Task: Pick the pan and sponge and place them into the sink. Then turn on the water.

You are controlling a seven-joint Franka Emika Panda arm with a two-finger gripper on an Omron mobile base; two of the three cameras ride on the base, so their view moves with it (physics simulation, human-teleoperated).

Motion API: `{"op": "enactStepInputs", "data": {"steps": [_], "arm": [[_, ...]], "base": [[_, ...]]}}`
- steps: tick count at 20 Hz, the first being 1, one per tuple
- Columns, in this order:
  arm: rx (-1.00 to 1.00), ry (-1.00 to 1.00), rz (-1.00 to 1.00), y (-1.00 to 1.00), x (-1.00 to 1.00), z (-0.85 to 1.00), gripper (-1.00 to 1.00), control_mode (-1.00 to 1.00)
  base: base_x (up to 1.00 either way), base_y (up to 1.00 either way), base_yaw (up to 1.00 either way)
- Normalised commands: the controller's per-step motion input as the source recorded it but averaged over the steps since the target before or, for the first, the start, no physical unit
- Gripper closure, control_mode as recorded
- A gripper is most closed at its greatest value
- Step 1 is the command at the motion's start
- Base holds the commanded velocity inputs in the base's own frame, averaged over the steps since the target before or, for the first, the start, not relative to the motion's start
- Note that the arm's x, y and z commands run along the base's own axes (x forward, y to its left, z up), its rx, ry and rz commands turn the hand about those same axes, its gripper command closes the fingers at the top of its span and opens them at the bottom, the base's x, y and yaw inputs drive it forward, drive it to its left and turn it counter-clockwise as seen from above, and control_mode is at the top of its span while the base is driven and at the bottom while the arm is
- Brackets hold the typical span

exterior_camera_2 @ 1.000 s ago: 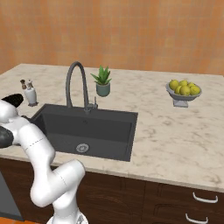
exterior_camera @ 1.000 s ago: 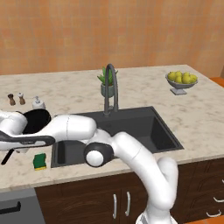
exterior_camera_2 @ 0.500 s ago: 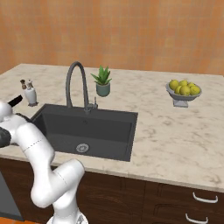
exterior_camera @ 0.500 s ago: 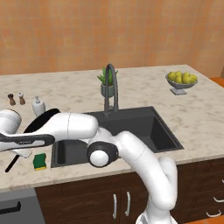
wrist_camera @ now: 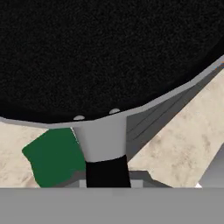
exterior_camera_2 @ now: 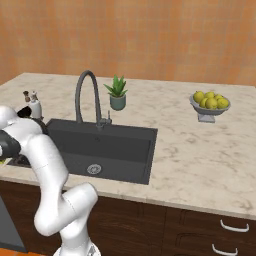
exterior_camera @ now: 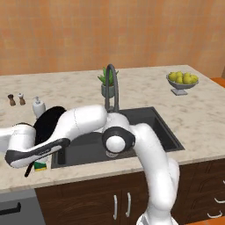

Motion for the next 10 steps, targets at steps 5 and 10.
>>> {"op": "enactStepInputs", "data": {"steps": [5, 10], "arm": [[0.46, -0.39, -0.04, -1.00, -0.05, 0.07, 1.00, -1.00], [0.73, -0.15, -0.04, -1.00, -0.40, 0.28, 1.00, -1.00]], "base": [[0.00, 0.00, 0.00], [0.00, 0.00, 0.00]]}}
